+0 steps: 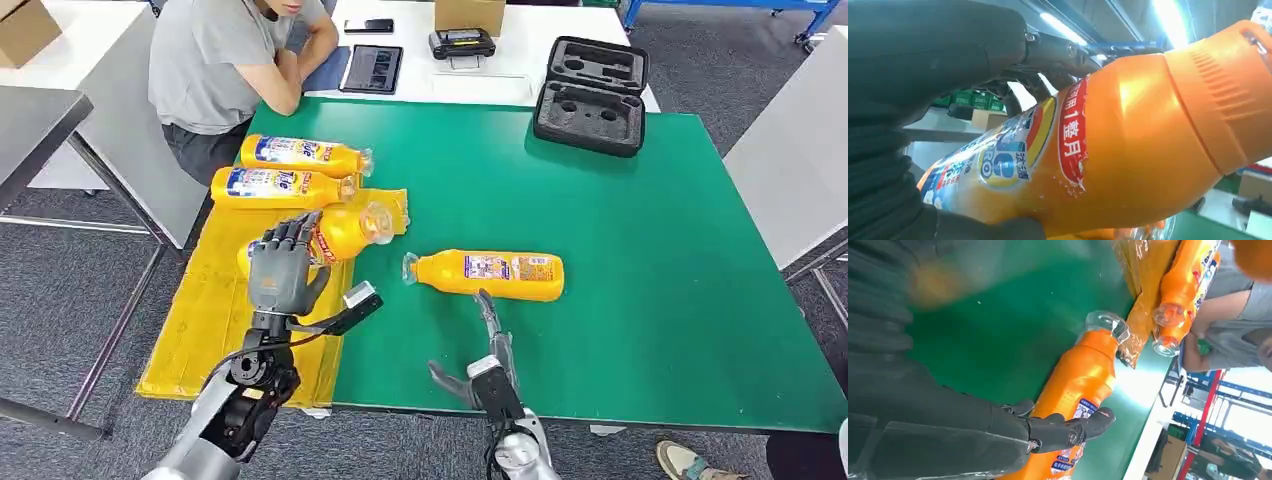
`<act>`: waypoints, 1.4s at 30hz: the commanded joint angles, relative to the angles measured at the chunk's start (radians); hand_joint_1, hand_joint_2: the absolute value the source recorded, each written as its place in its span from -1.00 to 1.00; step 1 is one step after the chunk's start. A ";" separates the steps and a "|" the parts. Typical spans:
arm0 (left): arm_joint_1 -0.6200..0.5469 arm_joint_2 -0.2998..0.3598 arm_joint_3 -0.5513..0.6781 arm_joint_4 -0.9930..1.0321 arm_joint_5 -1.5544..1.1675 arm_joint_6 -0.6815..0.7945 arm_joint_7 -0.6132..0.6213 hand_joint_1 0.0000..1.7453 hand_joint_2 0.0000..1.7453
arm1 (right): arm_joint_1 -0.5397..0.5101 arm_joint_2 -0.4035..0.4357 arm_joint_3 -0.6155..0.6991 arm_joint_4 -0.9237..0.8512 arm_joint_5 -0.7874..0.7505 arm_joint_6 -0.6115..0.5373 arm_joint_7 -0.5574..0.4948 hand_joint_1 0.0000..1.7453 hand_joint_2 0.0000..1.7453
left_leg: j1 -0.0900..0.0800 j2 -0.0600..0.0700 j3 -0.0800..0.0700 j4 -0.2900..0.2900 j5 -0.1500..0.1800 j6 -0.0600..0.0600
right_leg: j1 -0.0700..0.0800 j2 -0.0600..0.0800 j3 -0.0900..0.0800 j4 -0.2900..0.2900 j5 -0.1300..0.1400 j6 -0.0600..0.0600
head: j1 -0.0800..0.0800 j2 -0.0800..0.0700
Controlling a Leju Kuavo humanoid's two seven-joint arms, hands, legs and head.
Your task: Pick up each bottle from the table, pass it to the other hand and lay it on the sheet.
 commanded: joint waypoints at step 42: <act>-0.212 0.096 -0.298 0.444 -0.004 -0.015 0.288 1.00 1.00 | -0.027 0.000 0.021 0.067 0.006 -0.012 0.005 -1.00 1.00 | 0.000 0.001 0.003 -0.001 -0.001 -0.001 | 0.000 0.001 0.003 0.000 -0.001 -0.001 | 0.000 0.000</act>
